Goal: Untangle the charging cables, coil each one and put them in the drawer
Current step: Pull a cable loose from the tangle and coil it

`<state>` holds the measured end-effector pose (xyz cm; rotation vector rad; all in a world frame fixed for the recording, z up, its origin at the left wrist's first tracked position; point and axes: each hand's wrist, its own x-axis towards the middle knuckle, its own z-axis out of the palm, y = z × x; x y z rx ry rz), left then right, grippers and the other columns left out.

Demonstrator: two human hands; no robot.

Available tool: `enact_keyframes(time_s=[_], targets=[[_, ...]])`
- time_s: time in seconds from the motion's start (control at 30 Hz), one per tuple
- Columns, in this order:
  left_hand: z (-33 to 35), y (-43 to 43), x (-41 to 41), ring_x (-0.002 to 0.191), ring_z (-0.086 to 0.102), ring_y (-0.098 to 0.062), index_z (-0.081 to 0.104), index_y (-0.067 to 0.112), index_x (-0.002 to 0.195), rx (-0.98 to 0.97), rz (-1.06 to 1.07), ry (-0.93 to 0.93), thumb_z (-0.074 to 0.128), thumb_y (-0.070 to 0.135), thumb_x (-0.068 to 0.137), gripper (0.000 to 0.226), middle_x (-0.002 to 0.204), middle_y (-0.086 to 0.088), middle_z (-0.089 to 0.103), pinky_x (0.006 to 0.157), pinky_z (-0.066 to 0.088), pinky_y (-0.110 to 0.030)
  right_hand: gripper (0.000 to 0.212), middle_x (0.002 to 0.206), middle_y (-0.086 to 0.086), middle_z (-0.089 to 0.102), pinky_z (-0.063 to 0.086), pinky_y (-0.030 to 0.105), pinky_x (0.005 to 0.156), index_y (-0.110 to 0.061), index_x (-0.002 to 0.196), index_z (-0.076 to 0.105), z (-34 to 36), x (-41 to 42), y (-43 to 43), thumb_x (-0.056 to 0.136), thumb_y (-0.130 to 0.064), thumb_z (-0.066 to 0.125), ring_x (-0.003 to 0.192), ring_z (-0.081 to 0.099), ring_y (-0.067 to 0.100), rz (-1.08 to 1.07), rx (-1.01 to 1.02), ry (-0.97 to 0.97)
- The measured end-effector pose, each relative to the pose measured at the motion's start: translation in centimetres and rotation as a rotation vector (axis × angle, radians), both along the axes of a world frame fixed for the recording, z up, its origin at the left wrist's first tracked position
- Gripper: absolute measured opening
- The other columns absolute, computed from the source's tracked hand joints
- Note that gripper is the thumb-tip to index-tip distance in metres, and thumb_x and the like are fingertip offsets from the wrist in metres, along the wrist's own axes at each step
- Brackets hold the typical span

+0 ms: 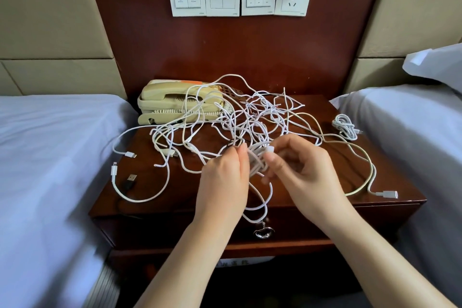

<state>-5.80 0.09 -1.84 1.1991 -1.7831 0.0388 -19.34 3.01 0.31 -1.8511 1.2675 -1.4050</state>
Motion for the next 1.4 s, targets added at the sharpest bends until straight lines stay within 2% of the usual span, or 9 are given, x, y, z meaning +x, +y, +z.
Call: enact_keyframes(time_s=[0.1, 0.23, 0.4, 0.47, 0.57, 0.77, 0.9, 1.1, 1.4], targets=[[-0.1, 0.6, -0.2, 0.043, 0.034, -0.007, 0.047, 0.015, 0.073, 0.121, -0.072, -0.006, 0.029, 0.037, 0.099, 0.039, 0.051, 0.011, 0.037, 0.046, 0.024, -0.020, 0.010, 0.064, 0.007, 0.066, 0.054, 0.031, 0.062, -0.011, 0.085, 0.061, 0.0, -0.3, -0.3, 0.093, -0.014, 0.056, 0.058, 0.066, 0.013, 0.008, 0.013, -0.015], [-0.1, 1.4, -0.7, 0.059, 0.043, -0.013, 0.039, 0.018, 0.083, 0.309, -0.165, 0.061, 0.034, 0.027, 0.099, 0.020, 0.066, 0.007, 0.046, 0.054, 0.031, -0.028, 0.011, 0.056, -0.001, 0.062, 0.049, 0.029, 0.055, -0.014, 0.079, 0.062, -0.1, -0.6, -0.6, 0.090, -0.017, 0.060, 0.050, 0.058, 0.009, -0.058, 0.009, 0.015], [0.0, 1.6, -0.8, 0.068, 0.060, -0.020, 0.051, 0.011, 0.089, 0.358, -0.190, 0.094, 0.039, 0.027, 0.098, 0.022, 0.075, -0.003, 0.062, 0.065, 0.048, -0.039, 0.017, 0.055, 0.000, 0.061, 0.043, 0.028, 0.050, -0.013, 0.072, 0.062, -0.7, -0.8, -1.0, 0.086, -0.021, 0.068, 0.049, 0.054, 0.014, -0.164, 0.004, 0.044], [-0.2, 1.7, -1.1, 0.068, 0.065, -0.013, 0.057, 0.012, 0.089, 0.422, -0.206, 0.215, 0.043, 0.022, 0.098, 0.020, 0.076, 0.002, 0.066, 0.068, 0.052, -0.036, 0.017, 0.057, -0.004, 0.062, 0.043, 0.023, 0.051, -0.016, 0.071, 0.061, -0.8, -0.6, -1.0, 0.086, -0.020, 0.068, 0.050, 0.055, 0.009, -0.208, -0.011, 0.123], [-0.7, 1.9, -1.7, 0.079, 0.069, -0.007, 0.064, 0.015, 0.095, 0.597, -0.287, 0.524, 0.046, 0.016, 0.097, 0.018, 0.089, 0.003, 0.070, 0.077, 0.057, -0.033, 0.019, 0.057, -0.005, 0.063, 0.050, 0.035, 0.056, -0.021, 0.070, 0.057, -1.1, 0.1, -1.0, 0.087, -0.020, 0.066, 0.053, 0.059, 0.012, -0.259, -0.031, 0.283], [-0.5, 1.6, -2.0, 0.079, 0.071, -0.005, 0.051, 0.014, 0.113, 0.832, -0.358, 0.977, 0.046, 0.011, 0.097, 0.016, 0.102, -0.005, 0.068, 0.074, 0.057, -0.021, 0.014, 0.060, -0.004, 0.060, 0.049, 0.038, 0.054, -0.018, 0.076, 0.058, -1.0, 0.7, -1.2, 0.089, -0.021, 0.062, 0.055, 0.056, 0.019, -0.284, -0.117, 0.454], [-0.5, 1.7, -2.3, 0.085, 0.069, -0.007, 0.064, 0.011, 0.098, 0.829, -0.414, 0.964, 0.037, 0.008, 0.100, 0.026, 0.097, -0.008, 0.068, 0.072, 0.055, -0.020, 0.019, 0.057, -0.003, 0.057, 0.046, 0.037, 0.045, -0.017, 0.072, 0.054, -1.3, 0.7, -1.3, 0.090, -0.023, 0.056, 0.050, 0.054, 0.022, -0.316, -0.235, 0.582], [-0.6, 1.4, -2.1, 0.092, 0.068, -0.009, 0.063, 0.009, 0.109, 0.765, -0.395, 0.954, 0.036, 0.006, 0.100, 0.029, 0.103, -0.008, 0.069, 0.076, 0.056, -0.021, 0.021, 0.057, -0.003, 0.056, 0.039, 0.032, 0.033, -0.013, 0.071, 0.051, -1.8, 0.8, -1.6, 0.086, -0.026, 0.054, 0.042, 0.050, 0.023, -0.320, -0.380, 0.667], [-0.9, 1.3, -1.5, 0.100, 0.066, -0.007, 0.060, 0.015, 0.118, 0.667, -0.366, 0.627, 0.039, 0.013, 0.100, 0.027, 0.111, 0.001, 0.067, 0.093, 0.052, -0.038, 0.026, 0.056, -0.004, 0.055, 0.038, 0.030, 0.033, -0.013, 0.071, 0.053, -2.6, -0.1, -2.0, 0.088, -0.031, 0.044, 0.041, 0.050, 0.019, -0.358, -0.424, 0.713]])
